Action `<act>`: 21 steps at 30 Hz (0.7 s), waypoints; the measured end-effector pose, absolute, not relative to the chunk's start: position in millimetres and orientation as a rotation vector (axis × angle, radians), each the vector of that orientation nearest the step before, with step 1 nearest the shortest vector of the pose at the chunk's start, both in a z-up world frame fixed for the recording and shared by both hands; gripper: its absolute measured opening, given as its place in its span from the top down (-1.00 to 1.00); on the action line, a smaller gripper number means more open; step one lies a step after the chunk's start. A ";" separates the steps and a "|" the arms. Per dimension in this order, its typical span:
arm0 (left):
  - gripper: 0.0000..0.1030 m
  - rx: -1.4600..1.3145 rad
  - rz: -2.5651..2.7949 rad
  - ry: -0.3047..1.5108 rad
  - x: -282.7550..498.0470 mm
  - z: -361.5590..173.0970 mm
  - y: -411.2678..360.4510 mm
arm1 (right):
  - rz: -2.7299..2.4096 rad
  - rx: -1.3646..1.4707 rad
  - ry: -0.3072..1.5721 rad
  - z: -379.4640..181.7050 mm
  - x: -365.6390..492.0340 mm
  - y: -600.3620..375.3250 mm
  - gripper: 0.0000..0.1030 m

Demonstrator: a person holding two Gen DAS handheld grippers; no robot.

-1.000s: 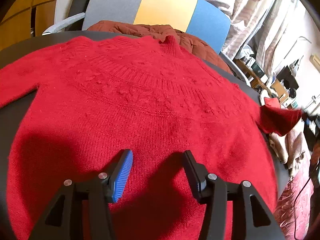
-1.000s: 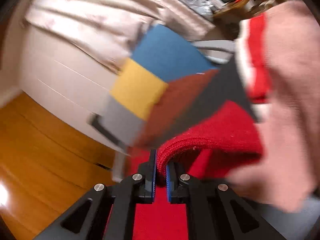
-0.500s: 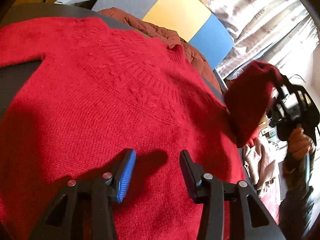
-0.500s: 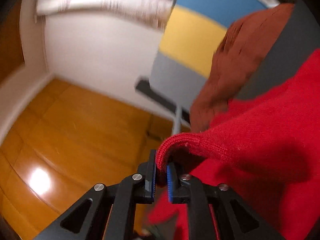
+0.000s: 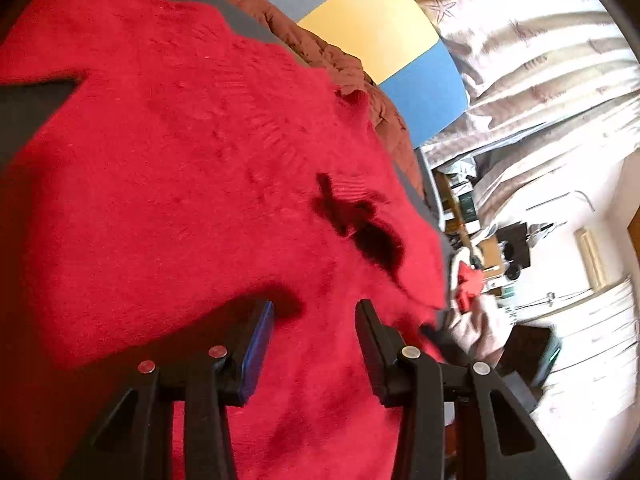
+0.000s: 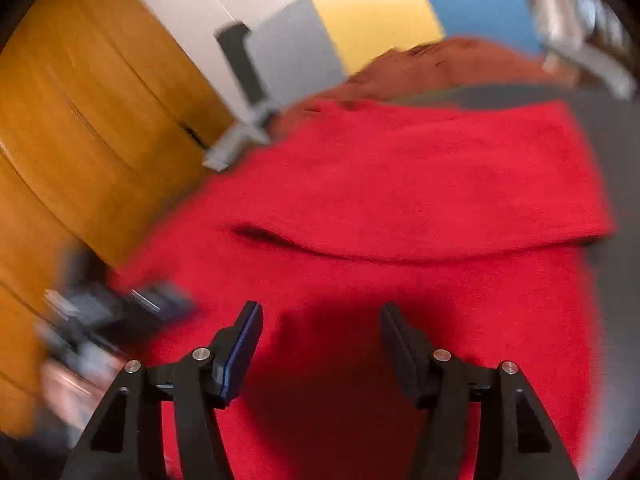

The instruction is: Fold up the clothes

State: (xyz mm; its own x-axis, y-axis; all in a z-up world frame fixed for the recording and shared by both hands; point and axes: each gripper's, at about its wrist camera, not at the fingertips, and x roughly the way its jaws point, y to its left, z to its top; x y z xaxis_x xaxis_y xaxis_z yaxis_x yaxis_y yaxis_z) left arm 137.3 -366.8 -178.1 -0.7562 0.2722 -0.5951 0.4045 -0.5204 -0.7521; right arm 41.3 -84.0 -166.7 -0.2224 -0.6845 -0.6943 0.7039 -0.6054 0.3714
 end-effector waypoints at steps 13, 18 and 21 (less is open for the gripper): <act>-0.01 0.971 -2.233 2.056 55.7 -179.4 -377.7 | -2.021 0.950 0.190 -188.4 54.0 -73.7 -0.47; 0.14 0.977 -2.081 2.080 38.2 -195.0 -375.3 | -2.002 0.949 0.135 -187.0 51.2 -72.6 -0.47; 0.71 0.926 -2.070 2.027 32.7 -194.8 -378.0 | -2.002 0.947 0.132 -186.4 52.0 -73.1 -0.47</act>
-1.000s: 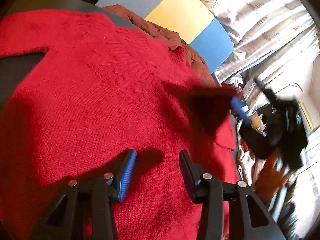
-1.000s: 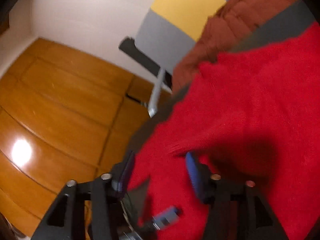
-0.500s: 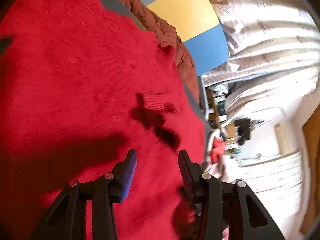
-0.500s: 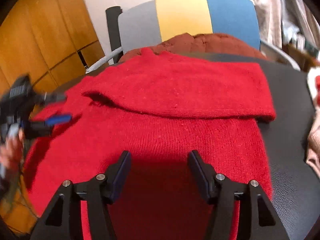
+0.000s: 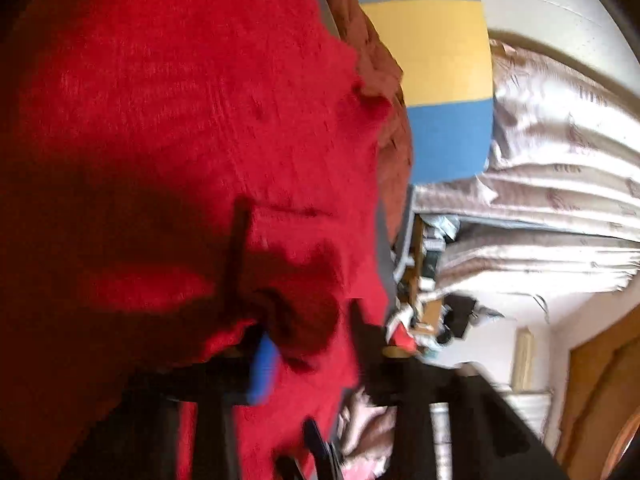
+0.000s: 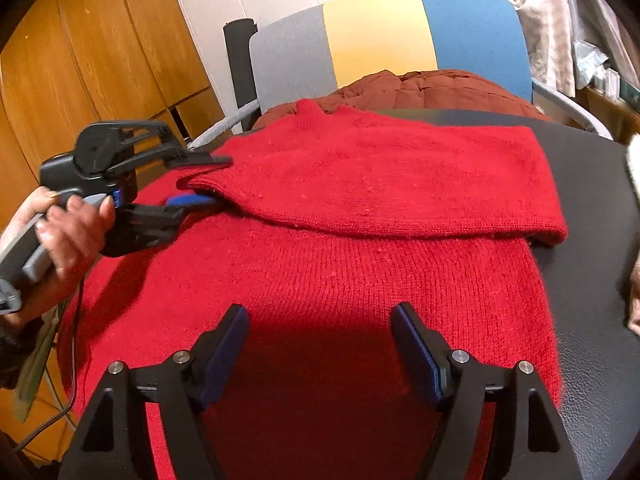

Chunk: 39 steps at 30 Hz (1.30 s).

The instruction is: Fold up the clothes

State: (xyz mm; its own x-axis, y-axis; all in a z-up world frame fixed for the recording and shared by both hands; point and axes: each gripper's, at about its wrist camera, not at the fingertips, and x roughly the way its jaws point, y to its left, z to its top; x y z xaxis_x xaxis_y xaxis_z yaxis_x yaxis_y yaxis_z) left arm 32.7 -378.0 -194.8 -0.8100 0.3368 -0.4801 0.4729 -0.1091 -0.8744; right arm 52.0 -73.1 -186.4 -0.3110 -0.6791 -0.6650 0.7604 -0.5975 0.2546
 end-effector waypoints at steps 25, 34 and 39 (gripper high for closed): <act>0.87 0.980 -2.358 1.135 66.8 -153.8 -429.2 | -1.956 1.056 -0.185 -169.0 20.3 -46.4 -0.43; 0.34 0.877 -2.309 1.550 81.2 -184.5 -452.9 | -2.128 1.112 -0.295 -158.9 -82.4 -48.7 -0.43; 0.31 0.865 -2.285 1.676 78.7 -193.1 -472.0 | -2.169 1.184 -0.286 -167.8 -130.7 -69.7 -0.43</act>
State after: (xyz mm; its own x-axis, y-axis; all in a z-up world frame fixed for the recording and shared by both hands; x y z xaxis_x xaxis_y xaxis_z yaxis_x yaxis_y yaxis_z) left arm 78.7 -472.0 -193.1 -0.8150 0.1906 -0.5472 0.4646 -0.3494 -0.8137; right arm -130.7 -69.7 -167.8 -0.3872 -0.6288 -0.6743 0.4323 -0.7698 0.4696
